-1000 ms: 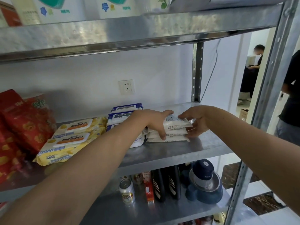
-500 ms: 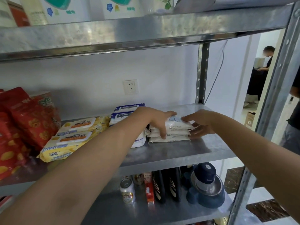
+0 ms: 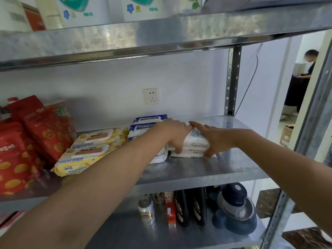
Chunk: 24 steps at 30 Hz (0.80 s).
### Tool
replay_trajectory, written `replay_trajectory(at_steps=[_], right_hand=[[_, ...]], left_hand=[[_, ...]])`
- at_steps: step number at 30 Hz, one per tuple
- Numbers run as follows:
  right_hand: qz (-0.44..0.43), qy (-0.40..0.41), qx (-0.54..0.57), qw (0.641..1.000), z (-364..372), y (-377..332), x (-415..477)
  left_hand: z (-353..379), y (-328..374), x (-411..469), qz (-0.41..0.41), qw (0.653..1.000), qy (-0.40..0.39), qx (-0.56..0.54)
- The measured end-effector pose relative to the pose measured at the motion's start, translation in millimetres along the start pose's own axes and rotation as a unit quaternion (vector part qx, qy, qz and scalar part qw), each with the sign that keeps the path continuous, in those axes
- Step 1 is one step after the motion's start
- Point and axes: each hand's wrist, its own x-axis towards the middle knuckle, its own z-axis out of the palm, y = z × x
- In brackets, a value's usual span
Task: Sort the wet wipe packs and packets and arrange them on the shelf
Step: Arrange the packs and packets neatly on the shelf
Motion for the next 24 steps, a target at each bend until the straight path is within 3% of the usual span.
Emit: replay_trajectory(at_steps=[9, 12, 14, 16, 18, 19, 20, 22, 24], right_hand=[[-0.029, -0.014, -0.008, 0.999, -7, 12, 10], [-0.021, -0.012, 0.003, 1.0, -9, 17, 8], [-0.011, 0.025, 0.106, 0.994, -12, 17, -2], [0.063, 0.127, 0.303, 0.943, -11, 14, -13], [0.181, 0.209, 0.513, 0.813, -5, 16, -9], [0.219, 0.206, 0.587, 0.752, -3, 18, -6], [0.231, 0.183, 0.636, 0.713, 1, 16, -4], [0.217, 0.133, 0.685, 0.683, 10, 10, 3], [0.214, 0.129, 0.678, 0.691, 17, 4, 12]], left_hand=[[2, 4, 1, -0.029, 0.996, -0.001, -0.082], [-1, -1, -12, -0.032, 0.984, 0.023, -0.172], [0, -15, -35, -0.049, 0.961, 0.037, -0.27], [11, -35, -58, -0.081, 0.93, 0.077, -0.351], [30, -53, -76, -0.136, 0.909, 0.108, -0.378], [39, -57, -84, -0.163, 0.91, 0.098, -0.369], [47, -59, -90, -0.181, 0.917, 0.071, -0.348], [60, -57, -98, -0.197, 0.932, 0.0, -0.304], [64, -50, -103, -0.204, 0.931, -0.035, -0.301]])
